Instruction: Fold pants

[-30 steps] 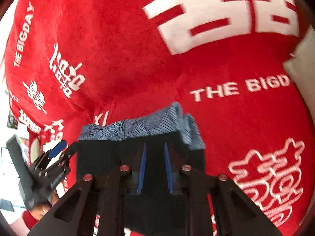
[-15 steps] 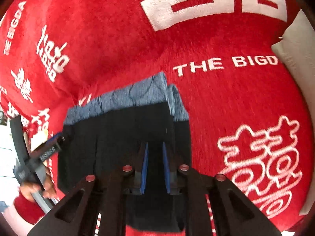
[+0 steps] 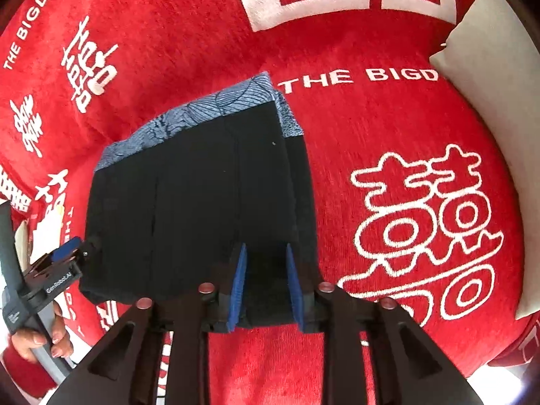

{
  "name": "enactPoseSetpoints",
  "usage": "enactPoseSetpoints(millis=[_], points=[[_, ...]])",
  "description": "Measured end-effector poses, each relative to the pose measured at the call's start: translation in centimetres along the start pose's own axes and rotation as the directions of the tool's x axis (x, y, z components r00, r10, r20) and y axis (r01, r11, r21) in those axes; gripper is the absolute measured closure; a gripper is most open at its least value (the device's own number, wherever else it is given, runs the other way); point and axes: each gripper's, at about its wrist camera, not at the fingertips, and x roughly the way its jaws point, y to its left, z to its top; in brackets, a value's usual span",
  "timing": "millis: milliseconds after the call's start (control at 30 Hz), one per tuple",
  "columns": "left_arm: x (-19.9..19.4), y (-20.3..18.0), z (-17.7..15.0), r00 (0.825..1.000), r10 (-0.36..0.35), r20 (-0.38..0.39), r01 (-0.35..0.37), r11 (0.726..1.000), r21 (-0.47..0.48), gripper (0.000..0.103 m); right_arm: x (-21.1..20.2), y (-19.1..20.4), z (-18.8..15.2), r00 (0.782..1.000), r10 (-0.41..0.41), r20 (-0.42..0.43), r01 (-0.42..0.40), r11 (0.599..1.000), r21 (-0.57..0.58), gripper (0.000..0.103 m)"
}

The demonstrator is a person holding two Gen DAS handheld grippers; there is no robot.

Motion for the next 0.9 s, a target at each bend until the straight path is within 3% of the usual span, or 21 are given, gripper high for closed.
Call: enactPoseSetpoints(millis=[33,67,167,600,800,900], points=[[0.1,0.0,0.0,1.0,0.009,-0.001,-0.009,1.0,-0.002,0.024,0.1,0.0,0.0,1.0,-0.026,0.001,0.026,1.0,0.0,0.057],[0.2,0.0,0.1,1.0,0.005,-0.003,-0.005,1.0,-0.005,0.024,0.2,-0.1,0.0,1.0,-0.03,0.002,0.03,0.999,0.011,0.056],[0.1,0.1,0.0,1.0,-0.005,-0.008,0.005,1.0,-0.01,0.024,0.3,-0.5,-0.1,1.0,-0.011,0.001,0.011,0.999,0.045,0.056],[0.1,-0.1,0.1,1.0,0.008,-0.016,-0.008,1.0,0.004,0.024,0.1,0.8,-0.5,0.995,-0.091,0.037,0.091,0.996,0.003,0.056],[0.0,-0.3,0.1,1.0,0.017,-0.017,-0.017,1.0,0.006,0.024,-0.2,0.9,-0.8,0.992,-0.115,0.049,0.114,0.993,0.019,0.045],[0.1,-0.3,0.1,0.999,0.031,-0.016,-0.031,1.0,0.004,0.016,-0.5,0.5,-1.0,0.991,-0.121,0.05,0.12,0.992,0.025,0.039]])
